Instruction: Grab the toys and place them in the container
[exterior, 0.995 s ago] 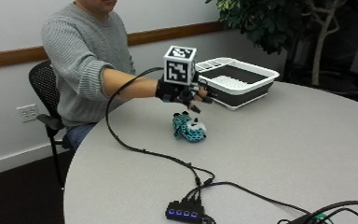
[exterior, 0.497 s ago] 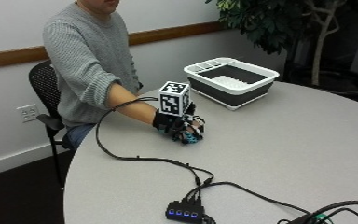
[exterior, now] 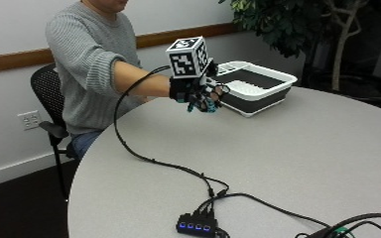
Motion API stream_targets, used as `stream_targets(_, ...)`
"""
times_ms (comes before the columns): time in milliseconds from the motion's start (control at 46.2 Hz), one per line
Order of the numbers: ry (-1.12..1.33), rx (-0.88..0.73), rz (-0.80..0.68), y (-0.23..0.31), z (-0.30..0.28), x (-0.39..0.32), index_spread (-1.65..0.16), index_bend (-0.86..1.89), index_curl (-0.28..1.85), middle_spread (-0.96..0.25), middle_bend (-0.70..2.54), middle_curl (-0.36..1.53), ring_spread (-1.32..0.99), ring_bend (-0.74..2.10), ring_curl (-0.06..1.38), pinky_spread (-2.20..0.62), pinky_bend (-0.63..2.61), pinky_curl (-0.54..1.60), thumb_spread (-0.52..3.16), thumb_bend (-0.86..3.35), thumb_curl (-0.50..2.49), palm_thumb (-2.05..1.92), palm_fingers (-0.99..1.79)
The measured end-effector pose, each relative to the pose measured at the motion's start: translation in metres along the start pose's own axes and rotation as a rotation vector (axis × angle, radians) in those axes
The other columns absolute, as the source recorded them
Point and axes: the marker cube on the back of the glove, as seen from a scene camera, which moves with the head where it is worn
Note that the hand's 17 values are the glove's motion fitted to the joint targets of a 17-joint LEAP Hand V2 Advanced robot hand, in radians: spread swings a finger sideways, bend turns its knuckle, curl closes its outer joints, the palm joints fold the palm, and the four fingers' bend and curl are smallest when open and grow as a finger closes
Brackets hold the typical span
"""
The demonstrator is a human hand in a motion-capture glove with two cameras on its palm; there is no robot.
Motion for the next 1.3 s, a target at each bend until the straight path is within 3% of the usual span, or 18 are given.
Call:
stream_targets(130, -0.048, -0.014, -0.083, -0.011, -0.006, -0.058, -0.35, 0.53, 0.65, -0.35, 0.59, 0.43, -0.50, 0.71, 0.38, -0.39, 0.98, 0.44, 1.07, 0.15, 0.58, 0.57, 0.94)
stream_targets(324, -0.111, -0.047, -0.329, -0.036, -0.001, -0.229, -0.34, 0.55, 0.73, -0.36, 0.61, 0.49, -0.52, 0.73, 0.42, -0.40, 1.01, 0.46, 1.02, 0.12, 0.64, 0.58, 0.89)
stream_targets(562, -0.149, -0.056, -0.412, -0.053, 0.012, -0.360, -0.34, 0.57, 0.81, -0.36, 0.60, 0.54, -0.53, 0.74, 0.46, -0.39, 1.04, 0.48, 1.01, 0.07, 0.68, 0.56, 0.78)
stream_targets(692, -0.133, -0.098, -0.400, -0.052, 0.035, -0.378, -0.35, 0.53, 0.85, -0.37, 0.57, 0.56, -0.52, 0.78, 0.48, -0.38, 1.05, 0.48, 1.04, 0.03, 0.68, 0.51, 0.70)
stream_targets(757, -0.115, -0.198, -0.394, -0.047, 0.053, -0.379, -0.35, 0.53, 0.87, -0.36, 0.56, 0.57, -0.49, 0.69, 0.48, -0.36, 1.05, 0.49, 1.14, -0.03, 0.62, 0.38, 0.52)
stream_targets(843, -0.118, -0.320, -0.382, -0.042, 0.069, -0.374, -0.35, 0.52, 0.87, -0.29, 0.27, 0.50, -0.38, 0.49, 0.47, -0.24, 1.16, 0.54, 1.17, -0.11, 0.52, 0.11, -0.09)
stream_targets(865, -0.123, -0.334, -0.378, -0.041, 0.071, -0.374, -0.35, 0.39, 0.81, -0.26, 0.21, 0.47, -0.33, 0.42, 0.45, -0.20, 1.18, 0.53, 1.17, -0.12, 0.50, 0.05, -0.30)
stream_targets(908, -0.132, -0.350, -0.375, -0.040, 0.073, -0.373, -0.35, 0.25, 0.74, -0.22, 0.15, 0.44, -0.26, 0.30, 0.39, -0.14, 1.16, 0.49, 1.17, -0.11, 0.47, -0.03, -0.42)
stream_targets(1016, -0.139, -0.360, -0.391, -0.035, 0.075, -0.371, -0.36, 0.12, 0.62, -0.16, 0.09, 0.38, -0.16, 0.15, 0.32, -0.04, 1.04, 0.44, 1.18, -0.09, 0.40, -0.11, -0.38)
stream_targets(1297, -0.091, -0.319, -0.480, -0.005, 0.048, -0.318, -0.35, 0.15, 0.50, -0.12, 0.10, 0.30, -0.05, 0.12, 0.24, 0.06, 0.88, 0.37, 1.26, -0.07, 0.28, -0.11, -0.29)
